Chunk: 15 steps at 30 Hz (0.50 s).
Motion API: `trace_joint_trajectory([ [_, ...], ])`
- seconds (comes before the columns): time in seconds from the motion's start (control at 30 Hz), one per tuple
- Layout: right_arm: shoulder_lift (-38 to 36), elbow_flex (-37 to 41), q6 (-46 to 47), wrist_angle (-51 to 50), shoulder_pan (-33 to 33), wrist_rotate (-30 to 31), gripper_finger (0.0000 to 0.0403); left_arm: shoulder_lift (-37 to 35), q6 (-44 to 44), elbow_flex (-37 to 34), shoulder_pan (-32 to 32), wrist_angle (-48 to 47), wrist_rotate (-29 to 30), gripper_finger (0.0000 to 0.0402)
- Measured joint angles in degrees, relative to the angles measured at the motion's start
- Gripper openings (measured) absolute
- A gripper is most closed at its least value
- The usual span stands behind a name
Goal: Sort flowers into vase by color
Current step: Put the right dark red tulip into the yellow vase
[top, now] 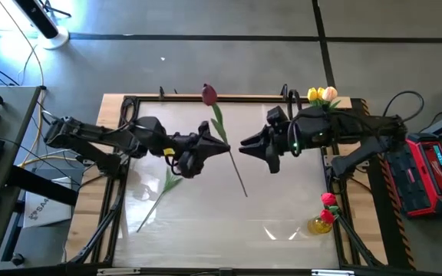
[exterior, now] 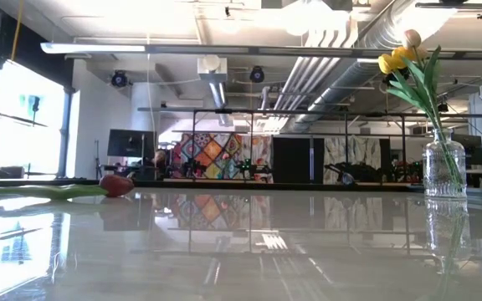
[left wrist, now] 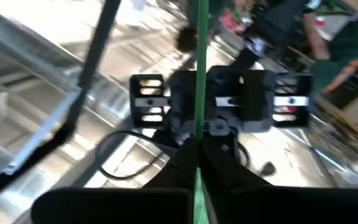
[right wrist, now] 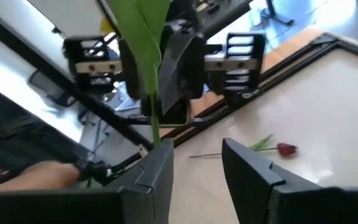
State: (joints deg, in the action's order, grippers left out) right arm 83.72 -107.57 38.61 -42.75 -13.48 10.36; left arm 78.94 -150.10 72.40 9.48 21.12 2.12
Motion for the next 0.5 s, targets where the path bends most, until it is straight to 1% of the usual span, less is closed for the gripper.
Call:
trace_joint_trajectory([
  [0.1, 1.52, 0.0, -0.07, 3.24, -0.67, -2.69, 0.0126, 0.02, -0.08, 1.24, -0.93, -1.06, -3.7, 0.0],
  [0.23, 3.77, 0.0, -0.06, 5.91, -1.35, -6.98, 0.0126, 0.51, -0.18, 2.88, -2.14, -1.62, -7.01, 0.0],
  [0.37, 5.26, 0.0, 0.1, 5.76, -1.14, -7.0, 0.0126, 1.01, -0.61, 3.89, -3.12, -2.9, -7.58, 0.0],
  [0.5, 4.98, 0.0, 1.04, 7.26, -1.06, -7.0, 0.0126, 1.03, -1.25, 3.89, -3.97, -5.04, -7.96, 0.0],
])
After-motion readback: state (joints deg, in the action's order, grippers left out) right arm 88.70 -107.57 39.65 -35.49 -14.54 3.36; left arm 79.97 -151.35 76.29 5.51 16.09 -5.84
